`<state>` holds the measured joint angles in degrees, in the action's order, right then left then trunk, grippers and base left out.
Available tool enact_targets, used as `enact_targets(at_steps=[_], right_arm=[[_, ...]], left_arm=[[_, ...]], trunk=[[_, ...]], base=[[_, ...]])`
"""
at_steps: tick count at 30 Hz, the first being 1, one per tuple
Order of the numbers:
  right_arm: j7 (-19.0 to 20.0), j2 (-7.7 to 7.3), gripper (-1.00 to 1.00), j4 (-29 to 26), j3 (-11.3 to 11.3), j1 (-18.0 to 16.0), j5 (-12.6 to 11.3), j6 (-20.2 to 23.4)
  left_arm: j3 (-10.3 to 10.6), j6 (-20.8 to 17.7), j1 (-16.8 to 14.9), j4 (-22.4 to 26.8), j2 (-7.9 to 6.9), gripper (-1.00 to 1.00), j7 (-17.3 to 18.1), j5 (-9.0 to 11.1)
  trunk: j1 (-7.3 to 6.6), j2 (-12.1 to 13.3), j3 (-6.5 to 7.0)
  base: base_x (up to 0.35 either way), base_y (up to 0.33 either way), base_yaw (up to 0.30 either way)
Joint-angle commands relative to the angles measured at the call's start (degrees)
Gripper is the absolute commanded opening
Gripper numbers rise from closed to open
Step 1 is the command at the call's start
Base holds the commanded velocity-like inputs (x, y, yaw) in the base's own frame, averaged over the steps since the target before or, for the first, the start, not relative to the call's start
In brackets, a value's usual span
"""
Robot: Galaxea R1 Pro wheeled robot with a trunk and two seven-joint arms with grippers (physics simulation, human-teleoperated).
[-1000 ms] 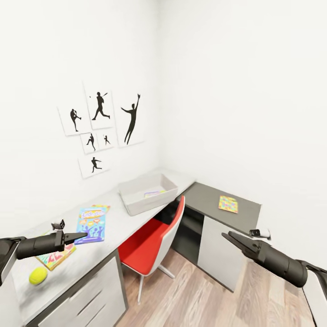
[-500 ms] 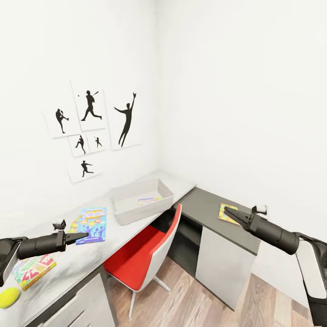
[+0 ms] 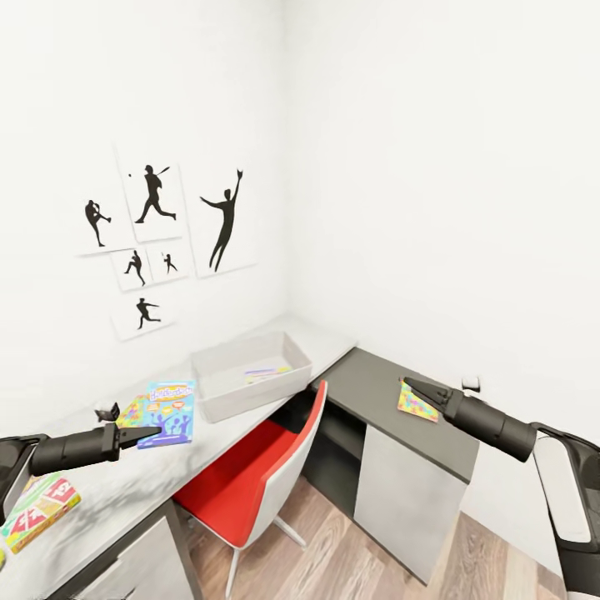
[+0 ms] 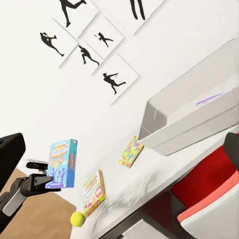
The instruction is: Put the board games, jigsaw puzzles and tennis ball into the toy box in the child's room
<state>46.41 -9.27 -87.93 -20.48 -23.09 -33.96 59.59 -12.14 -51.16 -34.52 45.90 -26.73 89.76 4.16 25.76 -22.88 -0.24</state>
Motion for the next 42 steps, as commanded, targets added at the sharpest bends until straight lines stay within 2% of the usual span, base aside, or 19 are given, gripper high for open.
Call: enact_targets(at_steps=[1, 8, 22, 31, 42], right_arm=[[0.3, 0.08, 1.00, -0.1, 0.0, 0.0, 0.3, 0.2], [0.1, 0.21, 1.00, -0.2, 1.8, 0.0, 0.4, 0.1], [0.1, 0.21, 1.00, -0.1, 1.9, 0.0, 0.4, -0.1], [0.1, 0.22, 1.00, -0.1, 1.9, 0.0, 0.5, 0.1], [0.1, 0.15, 1.00, -0.1, 1.9, 0.0, 0.5, 0.0]], left_arm=[[0.0, -0.6, 0.0, 0.0, -0.03, -1.00, 0.2, 0.0], [0.0, -0.6, 0.0, 0.0, -0.08, -1.00, 0.2, 0.0], [0.0, -0.6, -0.1, 0.0, -0.08, -1.00, 0.2, 0.0], [0.0, -0.5, 0.0, 0.0, -0.08, -1.00, 0.2, 0.0], [0.0, -0.5, 0.0, 0.0, -0.07, -1.00, 0.2, 0.0]], trunk=[[0.03, 0.0, -0.03], [0.03, 0.0, -0.03], [0.03, 0.0, -0.03], [0.03, 0.0, -0.03], [0.03, 0.0, -0.03]], base=[[0.080, -0.034, 0.205], [0.167, -0.123, 0.180], [0.218, -0.154, 0.021], [0.227, -0.013, 0.254], [0.028, 0.000, 0.289]])
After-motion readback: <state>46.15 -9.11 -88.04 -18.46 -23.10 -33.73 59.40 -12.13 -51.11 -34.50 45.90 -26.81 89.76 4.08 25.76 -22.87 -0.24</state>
